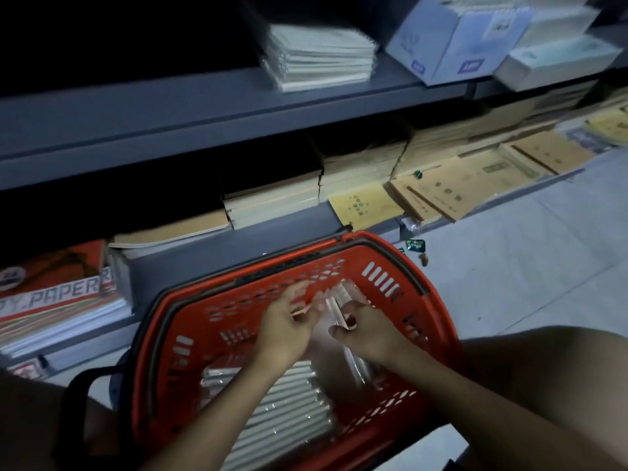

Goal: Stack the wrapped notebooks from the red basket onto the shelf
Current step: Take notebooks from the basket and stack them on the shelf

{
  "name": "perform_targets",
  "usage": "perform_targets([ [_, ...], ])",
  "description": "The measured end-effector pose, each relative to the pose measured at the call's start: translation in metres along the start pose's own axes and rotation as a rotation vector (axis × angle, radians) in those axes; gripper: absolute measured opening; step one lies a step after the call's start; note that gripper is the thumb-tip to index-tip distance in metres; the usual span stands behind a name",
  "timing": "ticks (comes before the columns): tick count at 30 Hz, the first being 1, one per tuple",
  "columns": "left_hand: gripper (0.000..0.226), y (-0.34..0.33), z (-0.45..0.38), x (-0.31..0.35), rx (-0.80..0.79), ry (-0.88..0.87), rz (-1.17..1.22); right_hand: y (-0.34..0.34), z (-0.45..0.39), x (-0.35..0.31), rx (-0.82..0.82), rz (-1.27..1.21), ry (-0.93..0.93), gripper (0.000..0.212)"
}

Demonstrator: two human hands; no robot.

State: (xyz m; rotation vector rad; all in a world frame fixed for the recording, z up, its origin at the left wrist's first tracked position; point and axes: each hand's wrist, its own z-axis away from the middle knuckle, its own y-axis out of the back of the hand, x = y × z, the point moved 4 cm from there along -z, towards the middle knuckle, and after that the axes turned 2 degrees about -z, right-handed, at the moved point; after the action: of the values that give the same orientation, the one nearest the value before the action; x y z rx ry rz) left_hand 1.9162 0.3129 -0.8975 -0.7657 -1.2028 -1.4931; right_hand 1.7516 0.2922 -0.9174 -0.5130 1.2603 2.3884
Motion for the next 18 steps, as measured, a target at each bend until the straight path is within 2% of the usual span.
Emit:
perform_targets([
  [2, 0.048, -0.003, -0.004, -0.017, -0.006, 0.055, -0.014, -0.013, -0.009, 0.008, -0.036, 0.017, -0.035, 0.058],
  [7, 0.04, 0.003, -0.015, -0.039, 0.066, 0.168, 0.041, -0.027, -0.024, 0.008, -0.095, 0.068, -0.044, 0.024],
  [13, 0.04, 0.005, -0.011, -0.048, 0.022, 0.184, 0.002, -0.025, -0.04, 0.007, -0.033, 0.071, -0.081, 0.016],
  [14, 0.041, 0.007, -0.011, -0.047, 0.019, 0.169, -0.001, -0.022, -0.044, 0.008, -0.023, 0.042, -0.098, 0.014],
  [16, 0.04, 0.012, -0.012, -0.043, 0.028, 0.133, 0.006, -0.005, -0.044, 0.007, 0.006, -0.102, -0.159, 0.023],
  [18, 0.037, 0.018, -0.015, -0.035, 0.038, 0.105, 0.025, 0.019, -0.038, 0.002, -0.002, -0.27, -0.174, 0.014],
])
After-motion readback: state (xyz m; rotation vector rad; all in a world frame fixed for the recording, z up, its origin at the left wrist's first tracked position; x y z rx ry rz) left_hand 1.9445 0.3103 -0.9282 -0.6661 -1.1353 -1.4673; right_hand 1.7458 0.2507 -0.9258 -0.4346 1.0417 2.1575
